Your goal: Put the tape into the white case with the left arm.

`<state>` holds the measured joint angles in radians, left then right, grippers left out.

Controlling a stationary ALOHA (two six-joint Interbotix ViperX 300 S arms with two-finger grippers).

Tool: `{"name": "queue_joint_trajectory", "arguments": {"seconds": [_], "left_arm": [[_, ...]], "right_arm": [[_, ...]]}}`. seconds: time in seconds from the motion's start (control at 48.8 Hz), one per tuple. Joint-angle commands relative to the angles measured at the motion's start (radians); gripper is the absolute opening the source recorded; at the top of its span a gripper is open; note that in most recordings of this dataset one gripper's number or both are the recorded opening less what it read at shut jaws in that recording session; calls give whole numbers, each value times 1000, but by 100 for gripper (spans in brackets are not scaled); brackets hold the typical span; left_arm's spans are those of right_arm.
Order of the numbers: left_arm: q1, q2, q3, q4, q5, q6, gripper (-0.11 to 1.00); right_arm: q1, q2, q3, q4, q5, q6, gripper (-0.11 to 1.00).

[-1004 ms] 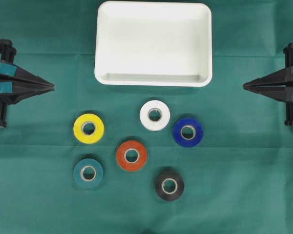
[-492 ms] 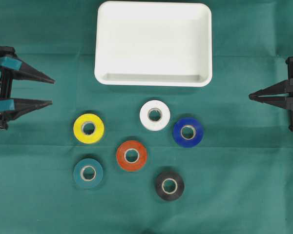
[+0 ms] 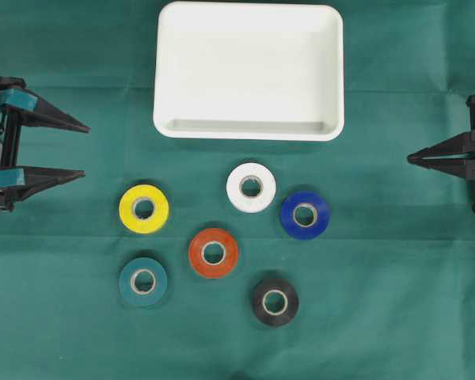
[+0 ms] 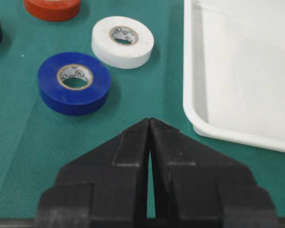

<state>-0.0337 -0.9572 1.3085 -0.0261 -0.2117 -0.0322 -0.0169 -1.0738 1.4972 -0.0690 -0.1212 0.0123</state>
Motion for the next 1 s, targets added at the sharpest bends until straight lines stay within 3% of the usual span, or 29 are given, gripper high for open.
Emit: {"name": "queue_joint_trajectory", "arguments": {"seconds": [0.0,0.266,0.656,0.984], "left_arm": [[-5,6,-35,-2,5,2,86],[-3,28,-86,0,101,5,86],[-3,270,-198,0,152,6,86],[-3,347,-262,0,272,2,86]], "right_arm": [[-2,5,-12,0,-3,-2,-9],[-2,5,-11,-2,5,-2,-9],[-2,6,-9,-2,5,0,-9],[-2,6,-3,-2,3,0,-9]]}}
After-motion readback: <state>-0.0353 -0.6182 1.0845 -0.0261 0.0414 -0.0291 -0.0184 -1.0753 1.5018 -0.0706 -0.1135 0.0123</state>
